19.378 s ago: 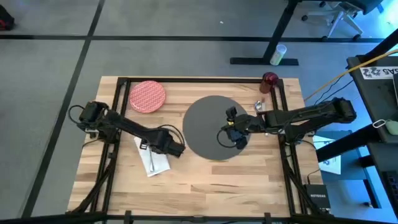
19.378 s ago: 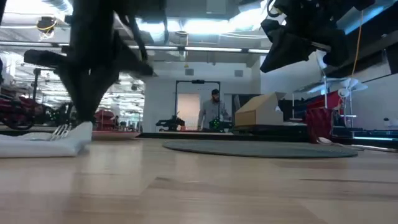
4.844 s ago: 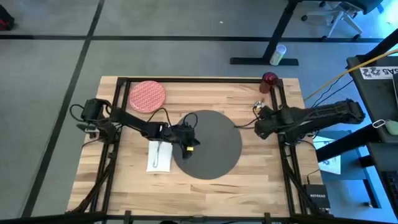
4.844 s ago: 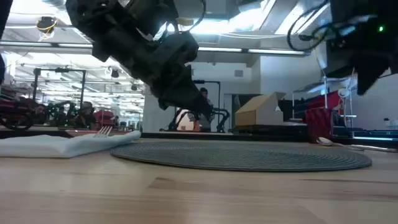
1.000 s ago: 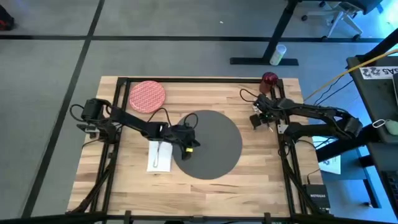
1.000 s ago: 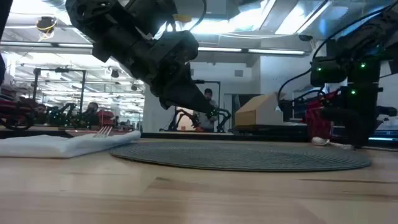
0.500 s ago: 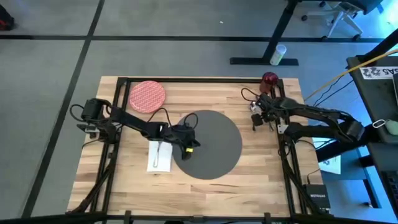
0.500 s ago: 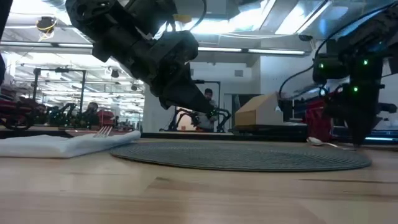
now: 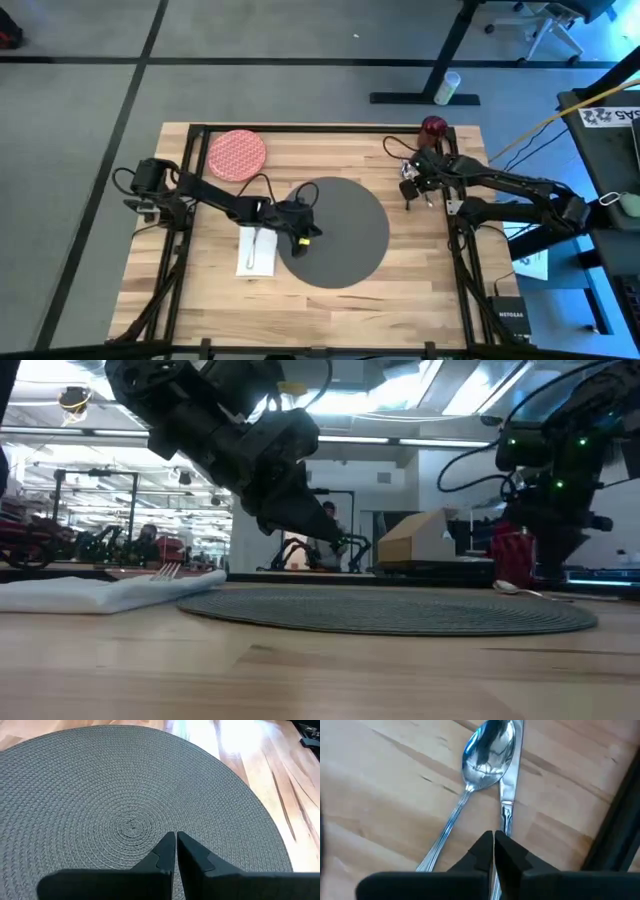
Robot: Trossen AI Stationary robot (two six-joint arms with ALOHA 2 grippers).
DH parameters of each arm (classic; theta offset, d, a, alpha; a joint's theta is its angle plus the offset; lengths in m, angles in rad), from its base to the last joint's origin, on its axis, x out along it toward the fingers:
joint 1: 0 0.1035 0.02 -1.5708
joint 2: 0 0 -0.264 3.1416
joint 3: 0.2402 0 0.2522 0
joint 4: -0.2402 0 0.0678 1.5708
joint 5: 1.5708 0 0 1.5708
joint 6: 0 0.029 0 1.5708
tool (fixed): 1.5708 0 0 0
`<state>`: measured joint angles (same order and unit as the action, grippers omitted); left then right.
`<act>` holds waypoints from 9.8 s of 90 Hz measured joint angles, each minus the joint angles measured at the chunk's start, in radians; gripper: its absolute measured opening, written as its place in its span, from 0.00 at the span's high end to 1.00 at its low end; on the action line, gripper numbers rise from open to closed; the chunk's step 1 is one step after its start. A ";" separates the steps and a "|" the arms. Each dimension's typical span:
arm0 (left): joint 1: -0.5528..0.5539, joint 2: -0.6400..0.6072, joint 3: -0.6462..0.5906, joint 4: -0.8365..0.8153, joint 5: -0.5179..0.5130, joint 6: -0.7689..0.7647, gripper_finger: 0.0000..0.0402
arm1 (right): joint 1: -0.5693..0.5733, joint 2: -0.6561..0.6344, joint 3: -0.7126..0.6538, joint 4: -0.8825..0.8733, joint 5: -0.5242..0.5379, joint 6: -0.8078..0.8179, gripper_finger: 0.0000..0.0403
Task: Set table place
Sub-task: Put the silver table knife on the gray placemat, then put the silver spoon on the gray placemat to the left of the silver table knife
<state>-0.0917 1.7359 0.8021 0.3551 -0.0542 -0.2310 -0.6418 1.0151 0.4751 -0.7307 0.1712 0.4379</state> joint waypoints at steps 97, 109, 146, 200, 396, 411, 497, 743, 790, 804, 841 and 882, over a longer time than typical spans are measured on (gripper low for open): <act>0.000 0.000 0.000 -0.017 0.000 0.003 1.00 | -0.026 0.279 -0.040 0.243 0.112 -0.161 0.98; 0.000 0.000 0.000 -0.017 0.000 0.003 1.00 | -0.026 0.273 -0.040 0.232 0.117 -0.174 1.00; 0.000 0.000 0.000 -0.023 0.000 0.003 1.00 | -0.026 0.109 0.021 0.057 0.087 -0.174 1.00; -0.005 0.000 0.000 -0.024 -0.001 0.003 1.00 | 0.006 0.072 -0.021 0.116 0.009 -0.181 0.83; -0.006 0.000 0.000 -0.027 0.000 0.026 1.00 | 0.134 -0.377 -0.005 0.106 -0.357 0.036 1.00; -0.006 0.000 0.000 -0.024 0.000 0.031 1.00 | 0.269 -0.349 -0.070 0.294 -0.310 0.183 1.00; -0.005 0.000 0.000 -0.022 0.000 0.056 1.00 | 0.789 0.248 -0.176 1.212 -0.025 0.757 1.00; -0.006 0.000 0.000 -0.029 0.000 0.030 1.00 | 0.552 0.005 0.119 -0.127 0.194 0.414 0.74; -0.006 0.000 0.000 -0.031 0.000 0.030 1.00 | 0.329 0.218 0.118 -0.007 0.098 0.207 0.74; -0.006 0.000 0.000 -0.032 0.000 0.030 1.00 | 0.302 0.268 0.118 0.043 0.090 0.181 0.74; -0.006 0.000 0.000 -0.033 0.000 0.029 1.00 | 0.187 0.369 0.118 0.089 0.059 0.127 0.74; -0.006 0.000 0.000 -0.039 0.000 0.029 1.00 | 0.175 0.369 0.118 0.127 -0.055 0.027 0.98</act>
<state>-0.0982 1.7363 0.8021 0.3157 -0.0540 -0.2016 -0.4667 1.3840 0.5934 -0.6037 0.1161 0.4648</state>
